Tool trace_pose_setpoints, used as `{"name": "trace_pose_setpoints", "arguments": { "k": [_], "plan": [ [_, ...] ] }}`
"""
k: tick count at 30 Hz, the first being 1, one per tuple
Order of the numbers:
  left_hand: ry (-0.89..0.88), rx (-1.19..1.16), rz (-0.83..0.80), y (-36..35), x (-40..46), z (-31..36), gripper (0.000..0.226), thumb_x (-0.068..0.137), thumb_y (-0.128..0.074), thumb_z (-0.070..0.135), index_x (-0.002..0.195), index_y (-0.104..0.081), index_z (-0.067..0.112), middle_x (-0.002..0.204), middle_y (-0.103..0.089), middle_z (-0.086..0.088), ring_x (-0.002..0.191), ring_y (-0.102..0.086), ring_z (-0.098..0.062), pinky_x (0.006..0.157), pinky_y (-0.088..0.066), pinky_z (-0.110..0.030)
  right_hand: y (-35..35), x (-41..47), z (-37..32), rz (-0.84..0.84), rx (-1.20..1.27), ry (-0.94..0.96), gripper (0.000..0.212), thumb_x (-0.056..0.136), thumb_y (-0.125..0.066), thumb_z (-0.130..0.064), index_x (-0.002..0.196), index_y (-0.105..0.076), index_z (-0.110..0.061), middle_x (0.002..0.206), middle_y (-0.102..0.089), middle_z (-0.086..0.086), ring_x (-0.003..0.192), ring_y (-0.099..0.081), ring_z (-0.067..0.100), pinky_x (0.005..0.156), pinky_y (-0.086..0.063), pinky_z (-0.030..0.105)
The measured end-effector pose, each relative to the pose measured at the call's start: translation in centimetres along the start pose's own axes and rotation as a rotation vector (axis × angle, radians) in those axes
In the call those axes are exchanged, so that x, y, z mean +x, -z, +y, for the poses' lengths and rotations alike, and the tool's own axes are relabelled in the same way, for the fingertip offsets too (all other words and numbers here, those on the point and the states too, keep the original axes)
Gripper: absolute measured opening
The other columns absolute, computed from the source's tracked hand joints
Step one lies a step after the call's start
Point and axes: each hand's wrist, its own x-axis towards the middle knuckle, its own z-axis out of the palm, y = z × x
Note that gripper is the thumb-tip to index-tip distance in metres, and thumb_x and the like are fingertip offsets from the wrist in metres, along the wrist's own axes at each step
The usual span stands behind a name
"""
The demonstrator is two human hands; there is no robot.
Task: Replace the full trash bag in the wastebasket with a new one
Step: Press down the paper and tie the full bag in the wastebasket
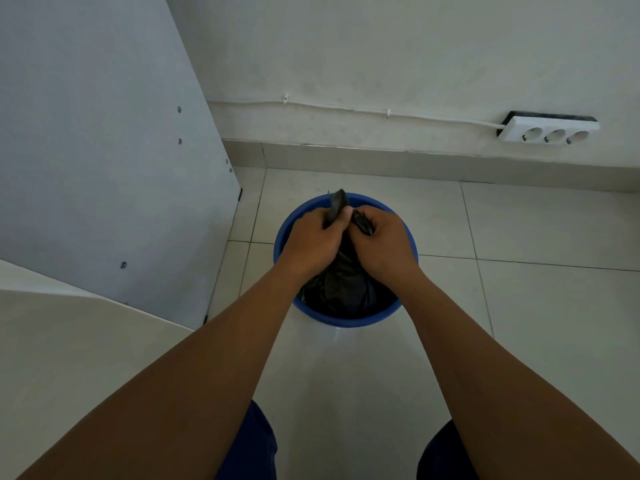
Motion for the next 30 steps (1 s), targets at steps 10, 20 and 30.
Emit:
{"name": "trace_pose_setpoints", "arguments": {
  "k": [10,20,30],
  "plan": [
    [0.024,-0.155,0.363,-1.1,1.4,-1.1,0.034,0.107,-0.04,0.036,0.104,-0.071,0.022,0.099,-0.07,0.011,0.09,-0.062,0.003,0.074,-0.042,-0.006,-0.2,-0.7,1.3,-0.165,-0.286,0.142,0.022,0.097,-0.059,-0.009,0.113,-0.071,-0.016,0.108,-0.071,-0.004,0.091,-0.057,0.002,0.078,-0.038,-0.001],
    [-0.141,-0.12,0.288,-1.9,0.8,-1.1,0.026,0.105,-0.041,0.02,0.088,-0.06,0.015,0.077,-0.064,0.003,0.07,-0.06,0.001,0.066,-0.046,-0.009,0.3,-1.1,0.9,-0.074,0.13,-0.131,0.019,0.099,-0.062,-0.015,0.106,-0.079,-0.02,0.089,-0.078,-0.006,0.086,-0.072,0.006,0.078,-0.055,0.016],
    [-0.057,-0.163,-0.036,-0.5,0.8,-0.1,0.03,0.086,-0.044,0.049,0.088,-0.052,0.02,0.085,-0.063,-0.004,0.084,-0.061,-0.023,0.08,-0.049,-0.046,1.5,-0.9,-0.4,0.031,0.058,0.056,0.02,0.1,-0.057,-0.009,0.101,-0.075,-0.018,0.087,-0.074,-0.006,0.082,-0.071,0.007,0.075,-0.056,0.021]
  ]
}}
